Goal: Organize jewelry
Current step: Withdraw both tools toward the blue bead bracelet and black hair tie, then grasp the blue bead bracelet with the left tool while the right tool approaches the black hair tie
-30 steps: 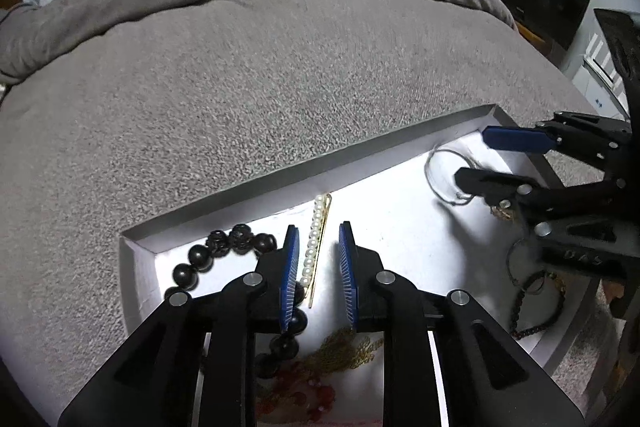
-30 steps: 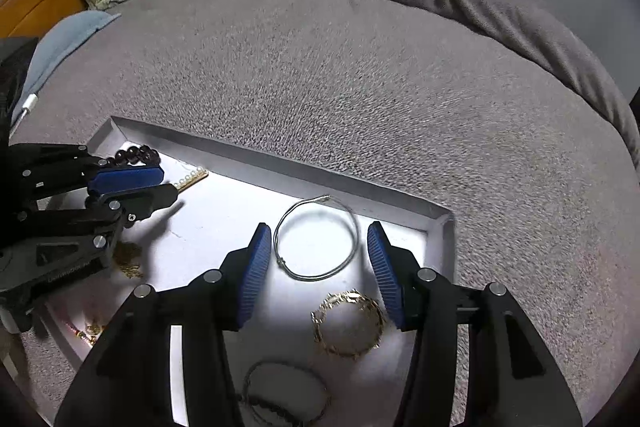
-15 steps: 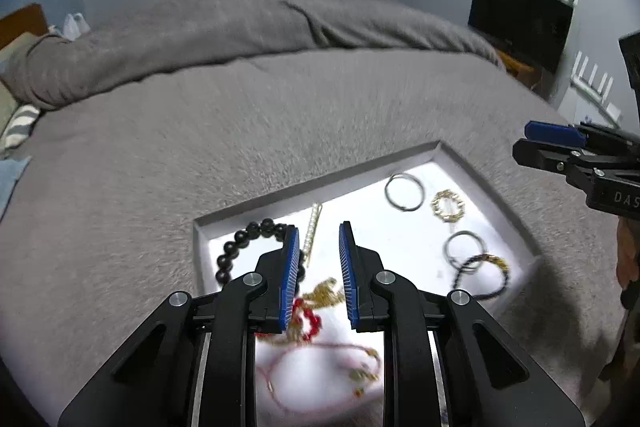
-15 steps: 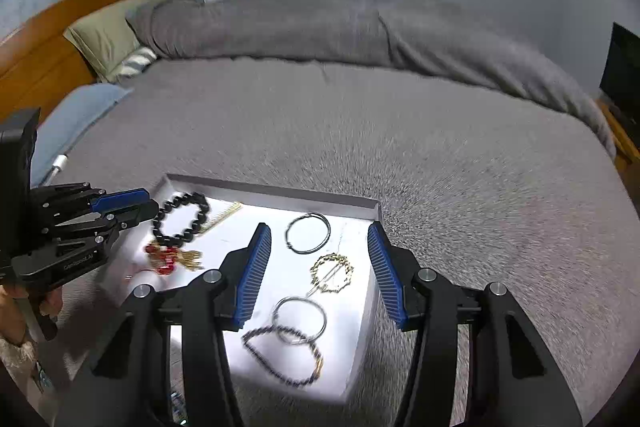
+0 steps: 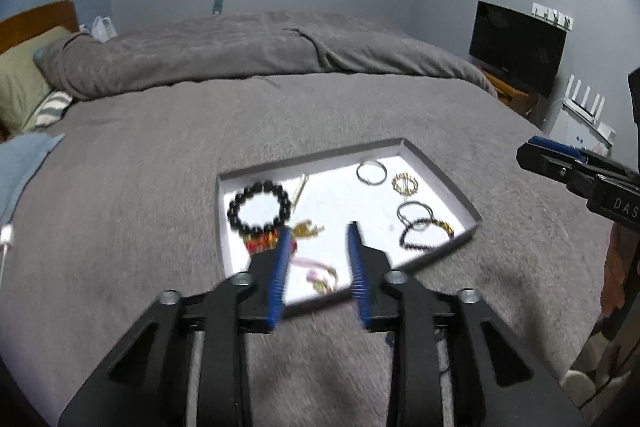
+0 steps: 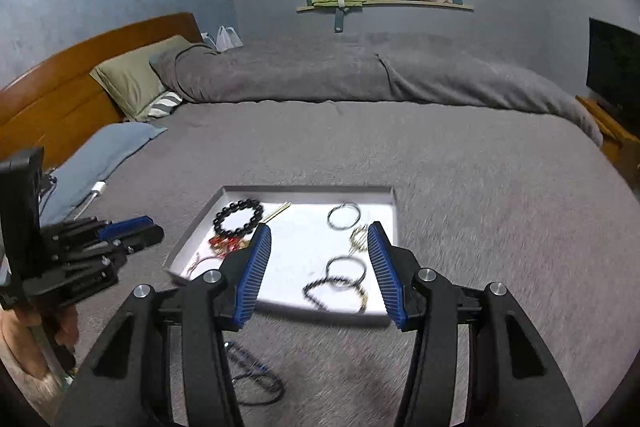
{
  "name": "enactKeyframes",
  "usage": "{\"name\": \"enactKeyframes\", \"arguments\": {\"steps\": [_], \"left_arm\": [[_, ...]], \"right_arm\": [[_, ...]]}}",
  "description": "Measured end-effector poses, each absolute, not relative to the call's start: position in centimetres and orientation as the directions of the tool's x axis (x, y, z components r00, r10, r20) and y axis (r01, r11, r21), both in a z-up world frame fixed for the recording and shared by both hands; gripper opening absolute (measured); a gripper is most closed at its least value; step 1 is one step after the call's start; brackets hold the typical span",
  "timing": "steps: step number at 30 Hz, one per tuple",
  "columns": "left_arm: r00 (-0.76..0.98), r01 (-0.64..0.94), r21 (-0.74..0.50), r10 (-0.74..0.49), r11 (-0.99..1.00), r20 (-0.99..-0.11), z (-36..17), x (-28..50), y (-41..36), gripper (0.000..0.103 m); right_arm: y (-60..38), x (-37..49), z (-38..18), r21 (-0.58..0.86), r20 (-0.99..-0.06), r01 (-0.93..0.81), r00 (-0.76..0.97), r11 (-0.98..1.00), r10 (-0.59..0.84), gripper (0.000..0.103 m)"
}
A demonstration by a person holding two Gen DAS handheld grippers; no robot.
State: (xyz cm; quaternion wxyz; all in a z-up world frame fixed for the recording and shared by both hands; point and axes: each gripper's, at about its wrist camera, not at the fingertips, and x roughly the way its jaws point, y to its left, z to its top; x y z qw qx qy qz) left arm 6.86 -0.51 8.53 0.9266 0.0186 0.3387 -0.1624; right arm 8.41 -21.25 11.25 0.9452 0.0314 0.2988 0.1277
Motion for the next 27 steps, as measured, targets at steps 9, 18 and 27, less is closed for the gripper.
{"name": "enactKeyframes", "arguments": {"steps": [9, 18, 27], "left_arm": [[0.703, 0.269, -0.093, -0.261, 0.959, -0.662, 3.5, 5.1, -0.3, 0.068], [0.706, 0.296, -0.052, -0.256, 0.954, -0.66, 1.5, 4.7, -1.1, 0.078], [0.683, 0.347, -0.044, -0.285, 0.937, -0.672, 0.2, 4.7, -2.5, 0.079]], "right_arm": [[-21.2, 4.9, 6.2, 0.135, -0.568, -0.189, 0.789, 0.973, 0.232, 0.073], [-22.1, 3.3, 2.7, 0.116, -0.592, -0.178, 0.778, 0.977, 0.212, 0.097], [-21.3, 2.7, 0.5, 0.071, -0.634, -0.234, 0.74, 0.97, 0.225, 0.098]]}}
